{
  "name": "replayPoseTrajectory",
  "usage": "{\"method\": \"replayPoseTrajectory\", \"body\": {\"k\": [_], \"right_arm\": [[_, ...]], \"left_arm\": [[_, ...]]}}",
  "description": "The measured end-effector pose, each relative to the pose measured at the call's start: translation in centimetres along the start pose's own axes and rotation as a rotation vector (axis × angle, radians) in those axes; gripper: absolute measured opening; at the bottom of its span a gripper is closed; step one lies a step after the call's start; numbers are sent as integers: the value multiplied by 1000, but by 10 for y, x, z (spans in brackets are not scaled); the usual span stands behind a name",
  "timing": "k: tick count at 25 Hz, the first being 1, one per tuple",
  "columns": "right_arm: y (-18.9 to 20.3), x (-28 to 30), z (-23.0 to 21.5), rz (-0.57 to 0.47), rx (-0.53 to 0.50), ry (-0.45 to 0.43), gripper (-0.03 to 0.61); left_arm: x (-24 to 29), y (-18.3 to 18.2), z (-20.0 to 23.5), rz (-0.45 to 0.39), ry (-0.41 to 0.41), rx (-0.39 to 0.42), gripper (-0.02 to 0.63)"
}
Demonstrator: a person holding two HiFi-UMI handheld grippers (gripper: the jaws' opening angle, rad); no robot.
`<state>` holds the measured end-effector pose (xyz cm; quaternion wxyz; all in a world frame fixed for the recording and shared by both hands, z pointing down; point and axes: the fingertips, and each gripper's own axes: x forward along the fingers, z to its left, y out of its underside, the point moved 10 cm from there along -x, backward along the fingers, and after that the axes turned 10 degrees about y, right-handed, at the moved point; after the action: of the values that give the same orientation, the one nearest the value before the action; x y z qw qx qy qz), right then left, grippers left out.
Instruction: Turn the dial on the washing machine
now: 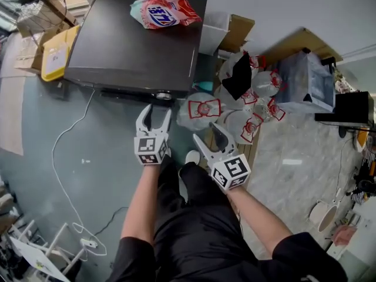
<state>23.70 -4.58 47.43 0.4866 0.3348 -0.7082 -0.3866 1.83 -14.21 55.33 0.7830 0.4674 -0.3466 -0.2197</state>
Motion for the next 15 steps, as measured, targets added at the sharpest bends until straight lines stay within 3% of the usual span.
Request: {"method": "replayPoseTrajectory", "body": {"k": [15], "right_arm": [[16, -7, -4, 57, -47, 0, 224]], "left_arm": [[50, 42, 33, 56, -53, -71, 247]]}}
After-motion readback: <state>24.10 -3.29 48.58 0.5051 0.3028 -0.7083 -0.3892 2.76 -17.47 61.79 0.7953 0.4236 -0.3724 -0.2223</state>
